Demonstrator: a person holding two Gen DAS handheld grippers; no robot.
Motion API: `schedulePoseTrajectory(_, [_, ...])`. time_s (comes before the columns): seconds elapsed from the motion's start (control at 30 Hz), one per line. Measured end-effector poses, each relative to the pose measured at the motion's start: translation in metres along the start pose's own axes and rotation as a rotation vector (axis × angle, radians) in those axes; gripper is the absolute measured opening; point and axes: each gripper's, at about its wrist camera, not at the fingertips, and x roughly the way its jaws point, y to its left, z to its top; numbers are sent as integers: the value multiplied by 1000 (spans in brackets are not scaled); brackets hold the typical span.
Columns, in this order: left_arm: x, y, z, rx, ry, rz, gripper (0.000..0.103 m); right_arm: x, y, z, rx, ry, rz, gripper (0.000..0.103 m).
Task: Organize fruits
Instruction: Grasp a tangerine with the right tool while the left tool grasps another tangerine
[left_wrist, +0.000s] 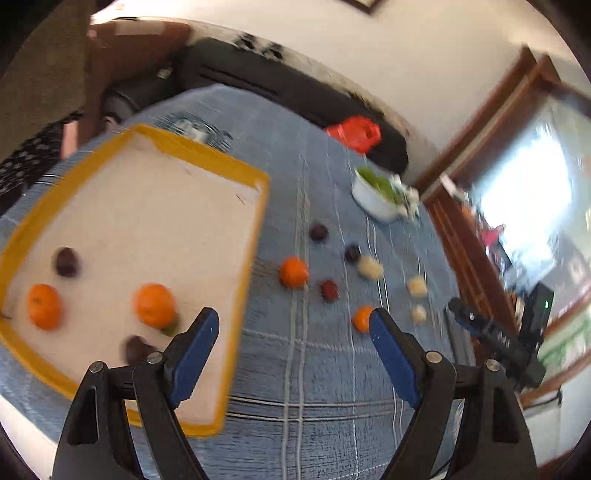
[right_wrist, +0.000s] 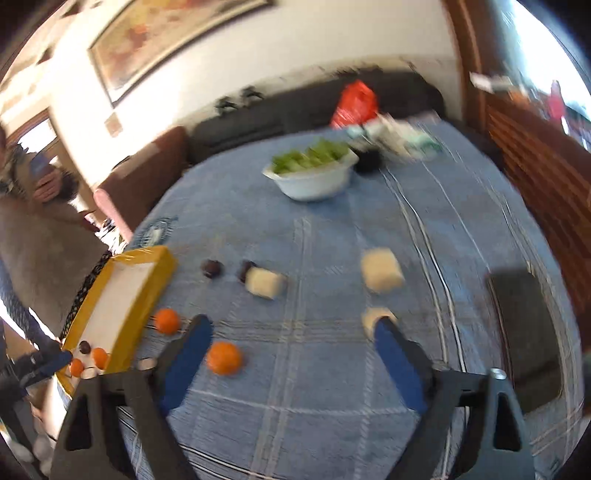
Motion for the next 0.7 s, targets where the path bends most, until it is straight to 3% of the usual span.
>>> schedulePoseTrajectory(0.07, [25,-18,-7,53,46,-1,82,9,-15,-9,49,48,28,67])
schedulePoseTrajectory(0.1, [34,-23,-8,71,56,5,79,14,-13,-14,46,64,40,66])
schedulePoseTrajectory(0.23, [69,-40,3,139,109,35,39,46,21,-23,-56,117,119,66])
schedulePoseTrajectory(0.47, [117,-51,27,250,142,157,38,101,71,-33,-186,179,152,65])
schedulePoseTrajectory(0.5, [123,-51,27,266,150,170,38,101,73,-32,-198,160,145,62])
schedulePoseTrajectory(0.57, [129,-53,28,308,139,208,38,106,75,-33,-208,171,155,39])
schedulePoseTrajectory(0.7, [133,-60,34,371,121,234,38,108,66,-33,-176,163,180,39])
